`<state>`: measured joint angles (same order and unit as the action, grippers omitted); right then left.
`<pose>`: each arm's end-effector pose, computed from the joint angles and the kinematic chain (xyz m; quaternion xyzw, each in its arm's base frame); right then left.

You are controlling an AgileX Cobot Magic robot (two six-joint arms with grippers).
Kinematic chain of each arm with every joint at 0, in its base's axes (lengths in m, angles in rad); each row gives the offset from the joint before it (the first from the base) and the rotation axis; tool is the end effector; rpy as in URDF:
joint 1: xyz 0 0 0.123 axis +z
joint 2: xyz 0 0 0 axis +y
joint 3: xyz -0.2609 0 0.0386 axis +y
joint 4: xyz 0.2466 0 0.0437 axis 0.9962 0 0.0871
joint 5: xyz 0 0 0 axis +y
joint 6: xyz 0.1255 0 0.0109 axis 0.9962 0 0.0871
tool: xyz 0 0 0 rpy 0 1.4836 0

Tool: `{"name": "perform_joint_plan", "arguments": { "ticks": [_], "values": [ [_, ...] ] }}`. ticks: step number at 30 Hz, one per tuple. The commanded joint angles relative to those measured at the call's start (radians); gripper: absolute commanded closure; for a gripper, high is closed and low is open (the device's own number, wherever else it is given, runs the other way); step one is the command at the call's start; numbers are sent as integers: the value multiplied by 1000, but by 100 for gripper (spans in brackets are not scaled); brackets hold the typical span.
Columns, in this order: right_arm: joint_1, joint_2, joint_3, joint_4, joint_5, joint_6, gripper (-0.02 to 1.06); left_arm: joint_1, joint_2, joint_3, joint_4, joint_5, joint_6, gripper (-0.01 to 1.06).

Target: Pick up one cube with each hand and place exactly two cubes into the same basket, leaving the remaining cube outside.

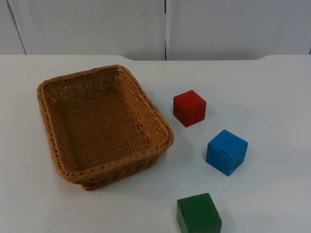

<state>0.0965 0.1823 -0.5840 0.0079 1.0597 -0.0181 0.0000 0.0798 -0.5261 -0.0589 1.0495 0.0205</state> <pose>0.0659 0.0072 0.2768 -0.0502 0.8761 0.0227 0.4789 0.0560 -0.0064 0.2661 0.0090 0.8637 -0.0243 0.5033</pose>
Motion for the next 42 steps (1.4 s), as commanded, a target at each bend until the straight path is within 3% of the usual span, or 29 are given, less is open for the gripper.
{"name": "perform_joint_plan", "arguments": {
  "ticks": [1,18,26,42],
  "values": [
    [-5,18,-6,3,-20,0,0,0,30,-7,-31,-41,1,10],
    [-5,37,-6,5,-57,-15,0,0,168,-9,-143,-186,56,10],
    [-5,65,-6,23,-88,-20,0,0,216,-9,-249,-262,143,12],
    [-5,222,-6,25,-90,-22,0,0,285,-9,-351,-309,191,12]
  ]
}}
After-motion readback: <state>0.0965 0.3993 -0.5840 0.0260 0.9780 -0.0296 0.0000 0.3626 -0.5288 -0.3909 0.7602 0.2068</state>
